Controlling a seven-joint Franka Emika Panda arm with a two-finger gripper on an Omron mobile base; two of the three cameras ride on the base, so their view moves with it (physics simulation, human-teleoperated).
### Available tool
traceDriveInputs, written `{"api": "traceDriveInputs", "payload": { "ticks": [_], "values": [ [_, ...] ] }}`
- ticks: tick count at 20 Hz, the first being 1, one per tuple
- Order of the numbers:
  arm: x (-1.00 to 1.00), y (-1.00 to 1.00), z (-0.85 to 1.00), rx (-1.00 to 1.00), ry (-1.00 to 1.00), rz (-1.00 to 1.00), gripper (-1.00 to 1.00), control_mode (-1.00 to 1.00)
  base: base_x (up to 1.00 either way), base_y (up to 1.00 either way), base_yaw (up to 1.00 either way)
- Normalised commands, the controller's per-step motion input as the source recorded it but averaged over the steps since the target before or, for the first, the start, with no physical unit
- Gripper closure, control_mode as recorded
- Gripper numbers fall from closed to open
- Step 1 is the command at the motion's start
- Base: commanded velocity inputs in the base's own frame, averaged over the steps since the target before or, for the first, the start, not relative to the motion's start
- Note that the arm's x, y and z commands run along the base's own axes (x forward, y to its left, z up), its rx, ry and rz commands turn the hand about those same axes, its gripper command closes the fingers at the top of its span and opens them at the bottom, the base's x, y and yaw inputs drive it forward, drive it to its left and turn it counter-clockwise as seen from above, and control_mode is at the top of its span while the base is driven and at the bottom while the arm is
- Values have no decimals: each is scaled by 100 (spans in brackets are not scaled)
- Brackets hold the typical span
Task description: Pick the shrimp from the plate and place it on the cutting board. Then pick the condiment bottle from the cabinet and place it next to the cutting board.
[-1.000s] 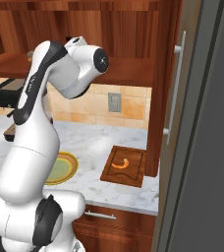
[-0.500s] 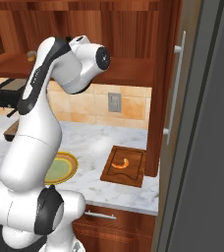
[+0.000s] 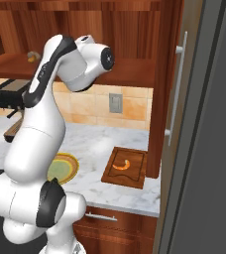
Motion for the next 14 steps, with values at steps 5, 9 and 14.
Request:
{"api": "traceDriveInputs", "payload": {
  "ticks": [5, 9, 14],
  "values": [
    [17, 0, 3, 8, 1, 0, -100, -100, 0, 0, 0],
    [14, 0, 2, 6, 4, 0, -100, -100, 0, 0, 0],
    [13, 0, 0, 3, 4, 0, -100, -100, 0, 0, 0]
  ]
}}
